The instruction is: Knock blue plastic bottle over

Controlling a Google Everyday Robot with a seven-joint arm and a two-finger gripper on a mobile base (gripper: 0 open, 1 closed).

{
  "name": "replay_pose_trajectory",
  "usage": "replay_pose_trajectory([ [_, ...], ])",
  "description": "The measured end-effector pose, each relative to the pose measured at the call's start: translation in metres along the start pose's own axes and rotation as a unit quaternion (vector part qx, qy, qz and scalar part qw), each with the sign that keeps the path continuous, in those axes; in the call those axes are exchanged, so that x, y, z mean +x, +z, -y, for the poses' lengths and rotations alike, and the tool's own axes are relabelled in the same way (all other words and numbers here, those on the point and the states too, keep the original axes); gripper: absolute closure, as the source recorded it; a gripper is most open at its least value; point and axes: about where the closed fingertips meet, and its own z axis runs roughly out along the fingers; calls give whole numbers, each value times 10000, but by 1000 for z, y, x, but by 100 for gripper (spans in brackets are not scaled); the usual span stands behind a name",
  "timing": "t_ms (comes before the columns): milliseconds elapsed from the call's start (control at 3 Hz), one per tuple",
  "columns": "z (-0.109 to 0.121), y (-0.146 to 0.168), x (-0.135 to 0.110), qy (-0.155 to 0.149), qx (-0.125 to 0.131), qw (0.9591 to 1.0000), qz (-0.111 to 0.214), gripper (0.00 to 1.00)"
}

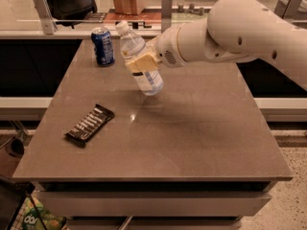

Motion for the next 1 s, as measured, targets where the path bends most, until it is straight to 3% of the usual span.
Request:
replay_pose_trajectory([
  [333,5,-6,12,-83,126,9967,-798,100],
  [667,8,-10,28,-76,262,9876,-1548,100],
  [1000,13,-11,49,-170,383,9710,-2354,100],
])
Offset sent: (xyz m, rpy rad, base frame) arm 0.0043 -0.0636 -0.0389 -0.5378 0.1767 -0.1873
